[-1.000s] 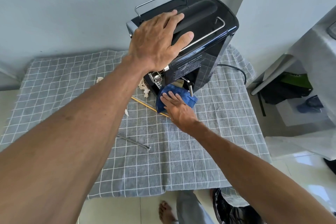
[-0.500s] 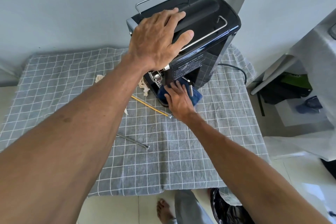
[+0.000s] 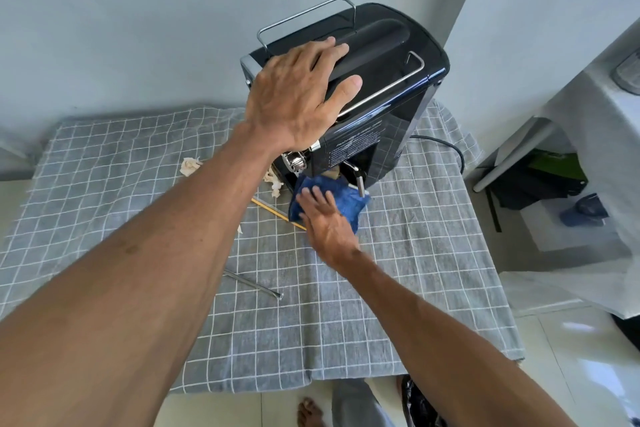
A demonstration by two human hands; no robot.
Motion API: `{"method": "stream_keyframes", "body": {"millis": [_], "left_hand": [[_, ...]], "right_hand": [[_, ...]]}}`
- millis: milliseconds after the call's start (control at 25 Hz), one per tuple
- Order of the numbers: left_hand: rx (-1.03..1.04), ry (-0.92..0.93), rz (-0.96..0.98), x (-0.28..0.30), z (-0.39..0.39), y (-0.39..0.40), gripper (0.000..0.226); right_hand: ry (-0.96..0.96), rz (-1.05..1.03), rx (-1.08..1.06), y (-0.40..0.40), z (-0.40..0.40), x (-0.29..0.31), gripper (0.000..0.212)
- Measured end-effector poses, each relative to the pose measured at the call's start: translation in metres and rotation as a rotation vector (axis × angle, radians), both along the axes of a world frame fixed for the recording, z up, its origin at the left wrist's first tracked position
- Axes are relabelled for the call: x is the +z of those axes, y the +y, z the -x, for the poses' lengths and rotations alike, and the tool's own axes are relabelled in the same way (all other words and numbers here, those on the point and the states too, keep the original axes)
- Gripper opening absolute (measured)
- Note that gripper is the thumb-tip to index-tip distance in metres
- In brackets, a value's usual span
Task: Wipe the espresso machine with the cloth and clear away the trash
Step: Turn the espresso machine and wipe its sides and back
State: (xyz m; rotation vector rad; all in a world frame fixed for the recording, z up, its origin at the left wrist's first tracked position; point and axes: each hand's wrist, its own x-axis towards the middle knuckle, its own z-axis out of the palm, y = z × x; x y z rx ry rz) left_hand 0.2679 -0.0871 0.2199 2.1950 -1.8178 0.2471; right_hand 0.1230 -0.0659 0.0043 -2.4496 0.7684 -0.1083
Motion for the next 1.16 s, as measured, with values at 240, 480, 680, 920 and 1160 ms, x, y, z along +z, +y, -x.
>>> {"method": "stream_keyframes", "body": {"millis": [240,480,680,920,1160], "left_hand": [[-0.001,0.007,-0.002,-0.002,0.0,0.001,0.073],[-0.003,-0.001,0.002,-0.001,0.0,0.001,0.074],[-0.005,0.009,-0.01,0.0,0.001,0.001,0.073],[0.01,0.025,0.001,-0.001,0.001,-0.001,0.072],[0.013,0.029,0.01,-0.004,0.0,-0.001,0.07]], "right_hand": [[-0.084,-0.005,-0.221,-0.028,0.035,-0.009,0.054],[-0.149,-0.248,-0.179,0.028,0.031,0.014,0.043],[-0.757,-0.594,-0.73,0.055,0.044,0.086,0.02],[-1.241,-0.443,-0.913,-0.013,0.037,0.167,0.023],[-1.033,-0.309,-0.883,0.034,-0.003,0.138,0.052]]}}
